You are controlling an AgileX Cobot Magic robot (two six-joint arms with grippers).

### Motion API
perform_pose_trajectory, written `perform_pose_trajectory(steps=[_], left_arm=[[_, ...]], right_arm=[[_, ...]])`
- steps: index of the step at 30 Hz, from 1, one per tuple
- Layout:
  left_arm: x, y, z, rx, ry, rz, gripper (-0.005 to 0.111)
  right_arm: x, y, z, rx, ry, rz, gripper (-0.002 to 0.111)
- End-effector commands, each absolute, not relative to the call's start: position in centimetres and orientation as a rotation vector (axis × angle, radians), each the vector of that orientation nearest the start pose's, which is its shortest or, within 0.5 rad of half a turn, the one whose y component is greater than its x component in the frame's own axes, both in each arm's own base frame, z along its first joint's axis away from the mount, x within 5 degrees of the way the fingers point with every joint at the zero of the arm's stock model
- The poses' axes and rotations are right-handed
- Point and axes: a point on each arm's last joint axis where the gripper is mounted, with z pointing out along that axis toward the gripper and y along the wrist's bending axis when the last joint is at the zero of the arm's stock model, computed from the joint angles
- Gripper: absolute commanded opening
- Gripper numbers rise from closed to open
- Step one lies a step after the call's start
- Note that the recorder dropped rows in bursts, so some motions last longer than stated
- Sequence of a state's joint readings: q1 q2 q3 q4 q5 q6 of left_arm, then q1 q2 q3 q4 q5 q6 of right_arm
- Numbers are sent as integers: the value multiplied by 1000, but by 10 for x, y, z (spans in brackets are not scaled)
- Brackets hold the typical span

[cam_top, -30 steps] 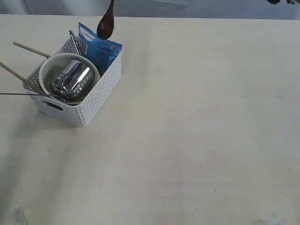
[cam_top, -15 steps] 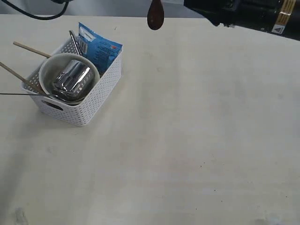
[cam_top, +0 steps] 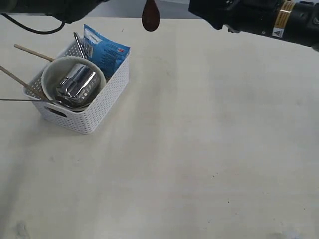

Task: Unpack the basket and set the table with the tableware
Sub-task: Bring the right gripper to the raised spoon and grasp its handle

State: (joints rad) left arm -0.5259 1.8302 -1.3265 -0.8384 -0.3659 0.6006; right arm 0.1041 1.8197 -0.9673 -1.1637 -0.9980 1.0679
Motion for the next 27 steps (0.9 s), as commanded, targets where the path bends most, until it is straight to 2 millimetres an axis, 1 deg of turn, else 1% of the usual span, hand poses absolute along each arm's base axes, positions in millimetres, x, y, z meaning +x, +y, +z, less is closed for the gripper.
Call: perform_pose_trajectory(steps=[1,5,9,13,19,24,27], left_arm=[[374,-213,296,119,1701,-227,0],[364,-228,297,171,1694,-225,0],[360,-235,296,190,1696,-242,0],[359,-236,295,188,1706,-262,0],[356,-240,295,229,1742,-308,0],[352,-238,306,232,1727,-331,0],[350,-237,311,227,1716,-338,0]], right_arm=[[350,130,218,-638,1673,898,51],[347,143,219,-656,1648,887,51],[348,142,220,-662,1638,869,51],[348,142,219,-669,1638,859,51],[348,143,220,-682,1624,854,51],[345,145,223,-691,1578,902,51],[345,145,223,-704,1564,900,51]])
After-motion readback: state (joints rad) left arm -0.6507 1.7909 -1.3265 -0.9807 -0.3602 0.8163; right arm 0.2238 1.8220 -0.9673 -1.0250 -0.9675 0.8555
